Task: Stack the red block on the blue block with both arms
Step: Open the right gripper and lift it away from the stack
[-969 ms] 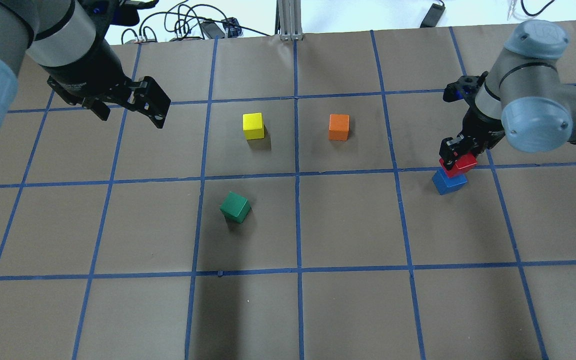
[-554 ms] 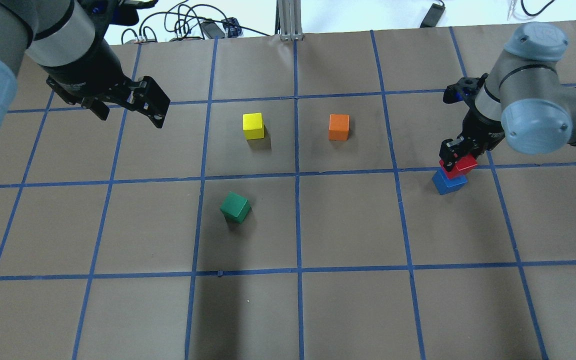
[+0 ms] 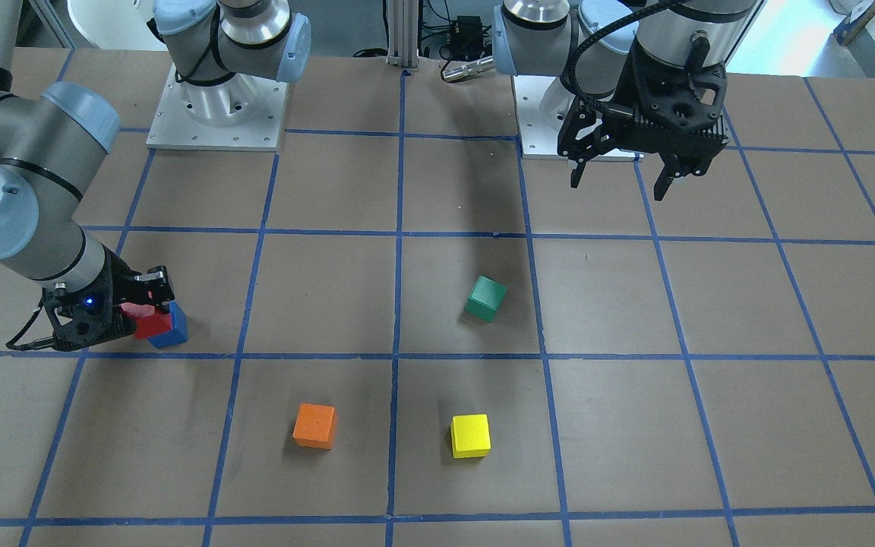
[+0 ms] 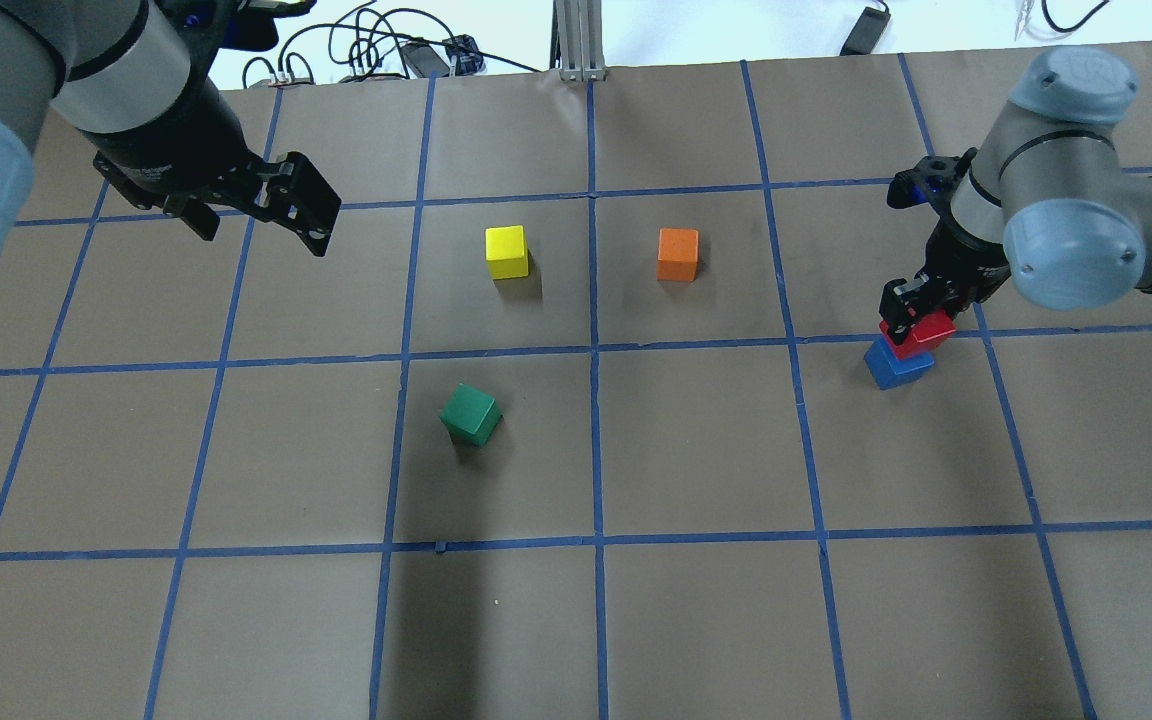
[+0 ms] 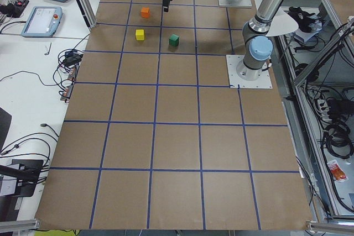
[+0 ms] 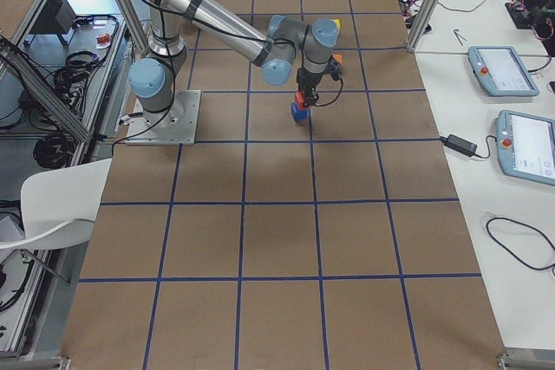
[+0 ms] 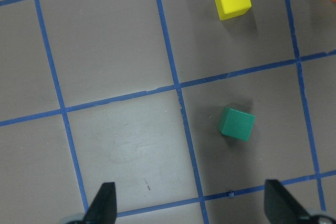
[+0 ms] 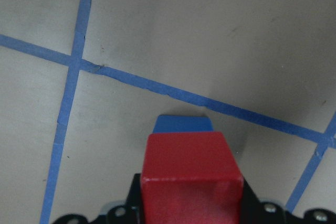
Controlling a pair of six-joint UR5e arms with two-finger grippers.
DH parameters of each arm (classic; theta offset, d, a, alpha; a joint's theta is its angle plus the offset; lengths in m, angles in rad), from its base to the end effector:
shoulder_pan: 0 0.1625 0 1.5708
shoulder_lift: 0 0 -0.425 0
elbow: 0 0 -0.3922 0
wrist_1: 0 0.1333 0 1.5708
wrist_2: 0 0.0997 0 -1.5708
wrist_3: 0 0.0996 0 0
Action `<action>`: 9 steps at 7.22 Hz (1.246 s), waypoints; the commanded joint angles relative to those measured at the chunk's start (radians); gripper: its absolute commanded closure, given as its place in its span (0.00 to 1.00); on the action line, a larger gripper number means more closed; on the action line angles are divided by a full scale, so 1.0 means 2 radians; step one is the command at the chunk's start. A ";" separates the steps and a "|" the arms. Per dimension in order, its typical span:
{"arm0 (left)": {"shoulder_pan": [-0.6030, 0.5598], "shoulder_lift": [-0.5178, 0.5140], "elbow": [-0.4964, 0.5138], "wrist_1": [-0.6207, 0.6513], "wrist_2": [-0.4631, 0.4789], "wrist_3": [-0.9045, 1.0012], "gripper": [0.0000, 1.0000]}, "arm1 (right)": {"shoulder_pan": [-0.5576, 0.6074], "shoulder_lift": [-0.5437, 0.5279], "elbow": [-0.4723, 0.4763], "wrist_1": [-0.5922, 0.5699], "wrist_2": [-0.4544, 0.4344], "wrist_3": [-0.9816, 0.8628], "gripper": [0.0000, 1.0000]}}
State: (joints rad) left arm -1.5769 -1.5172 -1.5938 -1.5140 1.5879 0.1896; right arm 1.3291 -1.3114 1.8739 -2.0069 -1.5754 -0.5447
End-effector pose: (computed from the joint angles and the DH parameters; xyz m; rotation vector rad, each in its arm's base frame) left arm -0.1345 -0.4764 0.5084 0.3030 3.0989 -0.1331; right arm 0.0028 -0.5436 0.2527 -0.4671 3.0565 0.1835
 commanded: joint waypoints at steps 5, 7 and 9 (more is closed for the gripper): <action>0.001 0.000 -0.001 0.000 0.000 0.000 0.00 | -0.006 0.000 0.016 -0.001 0.001 0.003 0.80; 0.000 -0.001 -0.001 0.000 0.000 0.000 0.00 | -0.006 0.001 0.016 -0.001 0.002 0.002 0.33; 0.000 -0.001 -0.001 0.000 -0.001 0.000 0.00 | -0.006 0.000 0.015 -0.002 0.003 0.003 0.00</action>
State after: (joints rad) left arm -1.5769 -1.5186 -1.5954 -1.5140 1.5873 0.1902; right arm 1.3177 -1.3110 1.9046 -2.0101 -1.5709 -0.5395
